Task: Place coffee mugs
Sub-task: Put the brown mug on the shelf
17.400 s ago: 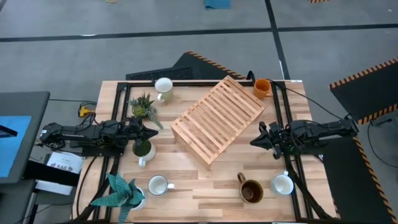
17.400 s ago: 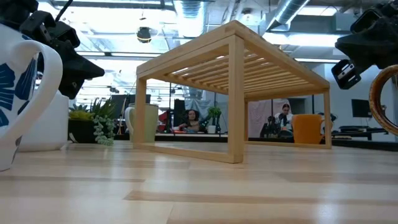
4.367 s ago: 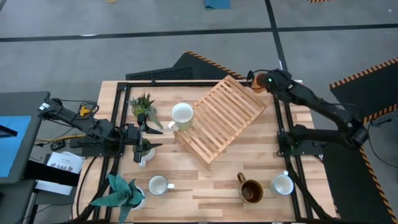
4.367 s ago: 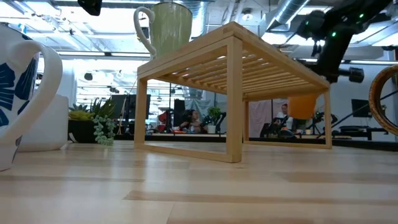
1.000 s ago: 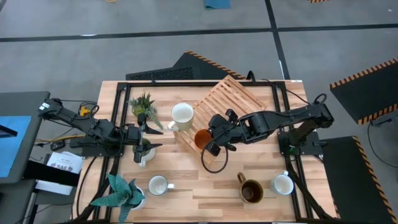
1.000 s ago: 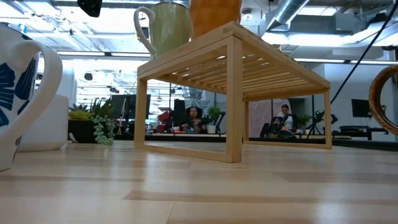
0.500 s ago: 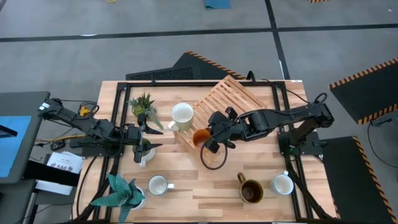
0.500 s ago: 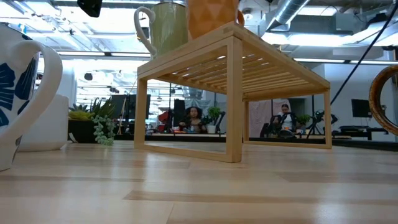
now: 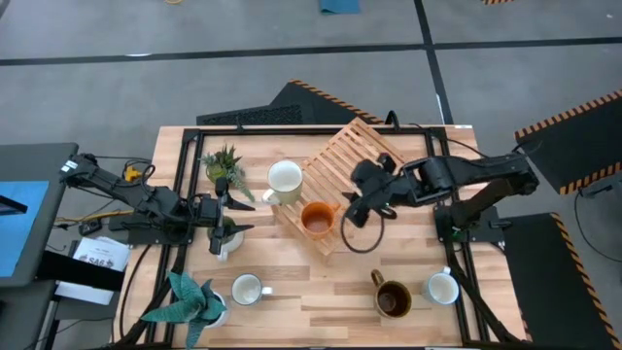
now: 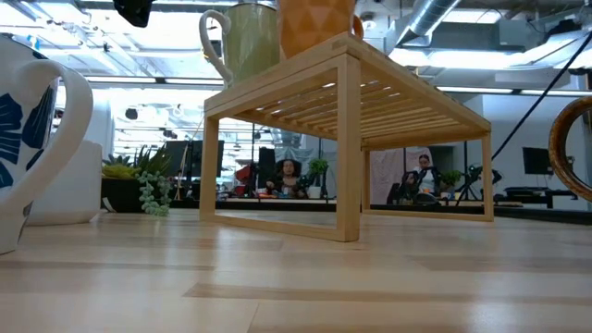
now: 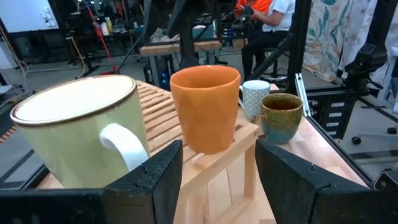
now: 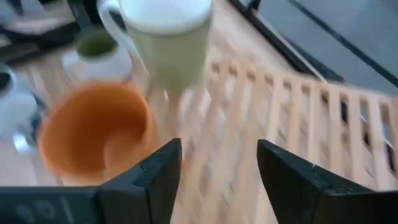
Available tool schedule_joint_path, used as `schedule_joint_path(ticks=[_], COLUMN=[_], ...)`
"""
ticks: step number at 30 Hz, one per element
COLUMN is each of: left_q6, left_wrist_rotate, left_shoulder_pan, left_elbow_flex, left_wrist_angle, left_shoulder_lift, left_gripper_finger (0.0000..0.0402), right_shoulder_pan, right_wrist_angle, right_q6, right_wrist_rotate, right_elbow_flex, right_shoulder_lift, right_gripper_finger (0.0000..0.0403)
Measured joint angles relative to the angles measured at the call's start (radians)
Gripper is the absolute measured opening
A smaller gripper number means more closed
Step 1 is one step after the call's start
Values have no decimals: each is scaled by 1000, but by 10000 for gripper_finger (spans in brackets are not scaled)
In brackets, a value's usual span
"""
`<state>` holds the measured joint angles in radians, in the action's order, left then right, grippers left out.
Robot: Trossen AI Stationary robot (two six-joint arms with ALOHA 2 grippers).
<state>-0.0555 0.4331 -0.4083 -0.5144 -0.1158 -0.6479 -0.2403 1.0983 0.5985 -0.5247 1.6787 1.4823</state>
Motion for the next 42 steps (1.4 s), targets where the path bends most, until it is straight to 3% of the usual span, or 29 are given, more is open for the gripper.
schedule_joint_path(ticks=[17, 25, 29, 35, 42], left_q6=[13, 15, 14, 14, 12], left_wrist_rotate=[0, 0, 0, 0, 0], left_shoulder_pan=[0, 0, 0, 0, 0], left_elbow_flex=[0, 0, 0, 0, 0], left_wrist_angle=[-1, -2, -3, -3, -6], left_shoulder_lift=[0, 0, 0, 0, 0], left_gripper_finger=[187, 187, 187, 187, 187], right_shoulder_pan=[-259, -314, -354, -402, -401], right_wrist_angle=[465, 469, 348, -149, -439], right_q6=[448, 620, 631, 430, 390], right_wrist_rotate=[-95, -82, -76, 59, 112], right_elbow_flex=[-91, -234, -344, -557, -618], right_shoulder_lift=[-7, -160, -289, -457, -471], right_gripper_finger=[244, 244, 244, 244, 244])
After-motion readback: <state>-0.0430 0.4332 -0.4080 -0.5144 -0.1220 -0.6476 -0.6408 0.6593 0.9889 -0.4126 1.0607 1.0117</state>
